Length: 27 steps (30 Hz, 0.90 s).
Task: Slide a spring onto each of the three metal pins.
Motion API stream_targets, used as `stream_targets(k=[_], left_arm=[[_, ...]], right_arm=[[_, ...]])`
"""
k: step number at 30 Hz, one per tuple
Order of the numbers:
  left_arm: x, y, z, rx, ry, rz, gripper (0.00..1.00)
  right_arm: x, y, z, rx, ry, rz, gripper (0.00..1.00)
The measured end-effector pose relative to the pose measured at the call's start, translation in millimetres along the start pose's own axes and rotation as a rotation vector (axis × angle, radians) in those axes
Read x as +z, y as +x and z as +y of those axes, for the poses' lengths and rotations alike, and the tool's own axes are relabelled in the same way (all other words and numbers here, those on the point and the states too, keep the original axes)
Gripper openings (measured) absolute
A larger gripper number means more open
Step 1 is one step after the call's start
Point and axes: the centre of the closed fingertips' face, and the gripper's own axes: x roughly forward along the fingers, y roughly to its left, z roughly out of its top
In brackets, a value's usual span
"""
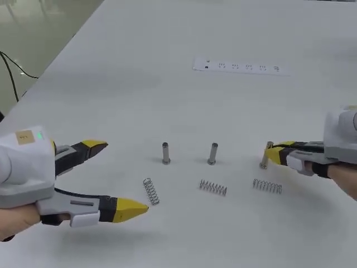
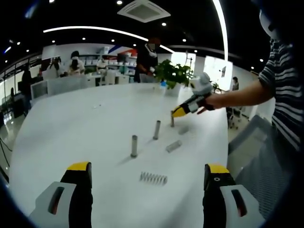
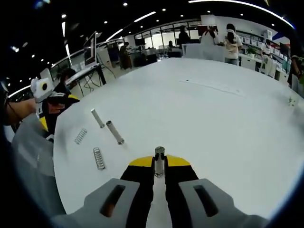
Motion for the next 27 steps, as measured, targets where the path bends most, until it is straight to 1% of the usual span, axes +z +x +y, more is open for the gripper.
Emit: stream_targets(k=[2,5,8,16,27], left_arm=[[0.4,0.5,-0.5,-0.002,0.0,0.0,0.95],[0.8,1.0,-1.3,-0.005,0.001,-0.001,0.95],[1.0,1.3,-1.7,-0.007,0.002,0.0,0.95],[2.5,0.3,-2.9,-0.01,0.008,-0.002,0.96],[3.9,-0.2,-3.3,-0.01,0.011,-0.005,0.95]], right_arm=[[-1.1,-0.9,1.9,0.004,-0.009,-0.004,0.05],[-2.4,-2.5,2.4,0.0,-0.043,-0.016,0.05],[-3.1,-3.3,2.7,0.002,-0.039,-0.026,0.05],[-4.2,-3.9,4.7,-0.001,-0.057,-0.031,0.05],[-5.2,-4.5,7.2,0.0,-0.064,-0.028,0.05]])
